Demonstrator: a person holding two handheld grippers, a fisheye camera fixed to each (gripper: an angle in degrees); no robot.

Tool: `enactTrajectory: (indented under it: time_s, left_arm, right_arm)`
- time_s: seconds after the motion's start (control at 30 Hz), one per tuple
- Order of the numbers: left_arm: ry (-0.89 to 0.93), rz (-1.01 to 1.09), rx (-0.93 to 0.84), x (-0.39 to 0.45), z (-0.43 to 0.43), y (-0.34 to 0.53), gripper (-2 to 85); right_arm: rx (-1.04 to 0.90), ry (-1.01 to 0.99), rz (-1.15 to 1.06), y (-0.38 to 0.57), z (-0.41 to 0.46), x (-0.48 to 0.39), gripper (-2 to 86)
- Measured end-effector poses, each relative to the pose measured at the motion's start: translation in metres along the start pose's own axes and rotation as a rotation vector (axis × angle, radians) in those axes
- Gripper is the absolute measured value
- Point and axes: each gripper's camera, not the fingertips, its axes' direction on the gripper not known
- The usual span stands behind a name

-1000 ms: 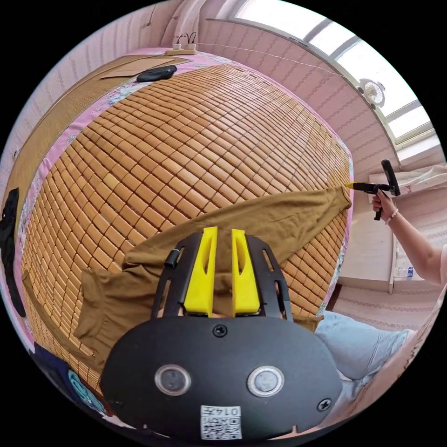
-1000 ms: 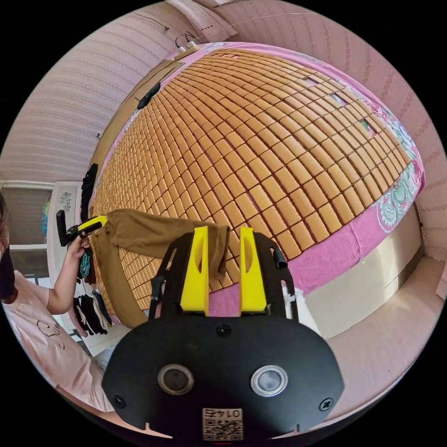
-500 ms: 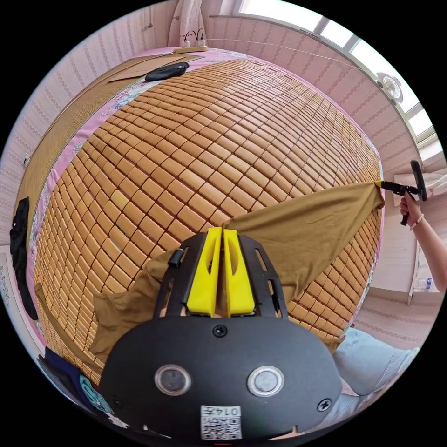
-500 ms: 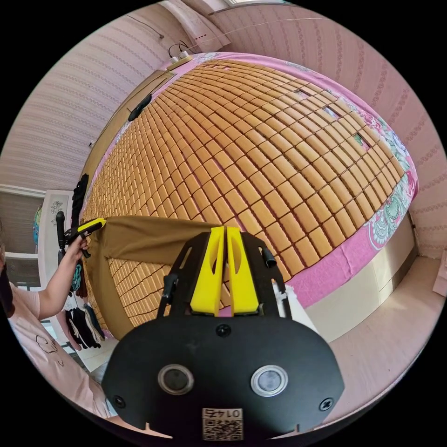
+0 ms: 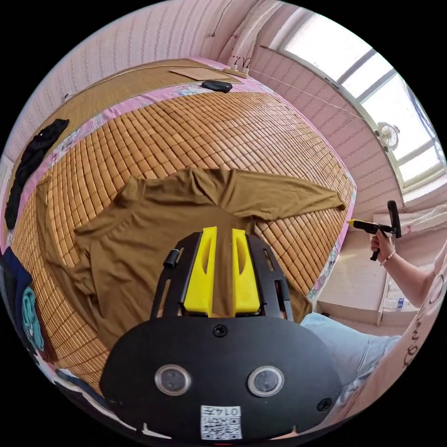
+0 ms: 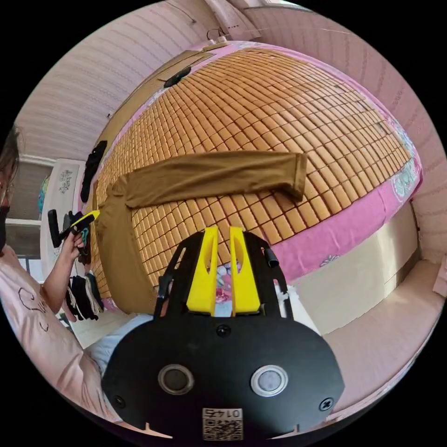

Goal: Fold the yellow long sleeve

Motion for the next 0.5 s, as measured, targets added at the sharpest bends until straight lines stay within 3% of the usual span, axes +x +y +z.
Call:
enactTrajectory:
  time_s: [0.2, 0.3, 0.5]
  left_arm:
    - [0.052, -0.235, -0.157, -0.028, -0.022, 0.142, 5.9]
    - [0.004, -0.314, -0.174, -0.043, -0.039, 0.190, 5.5]
    - [-0.037, -0.498, -0.004, -0.090, -0.087, 0.262, 1.4]
  right_arm:
    - [-0.358, -0.197, -0.131, 0.057, 0.123, -0.113, 5.6]
    - [-0.415, -0.207, -0.243, 0.060, 0.158, -0.164, 5.2]
    - [-0.446, -0.198, -0.532, 0.029, 0.210, -0.263, 2.7]
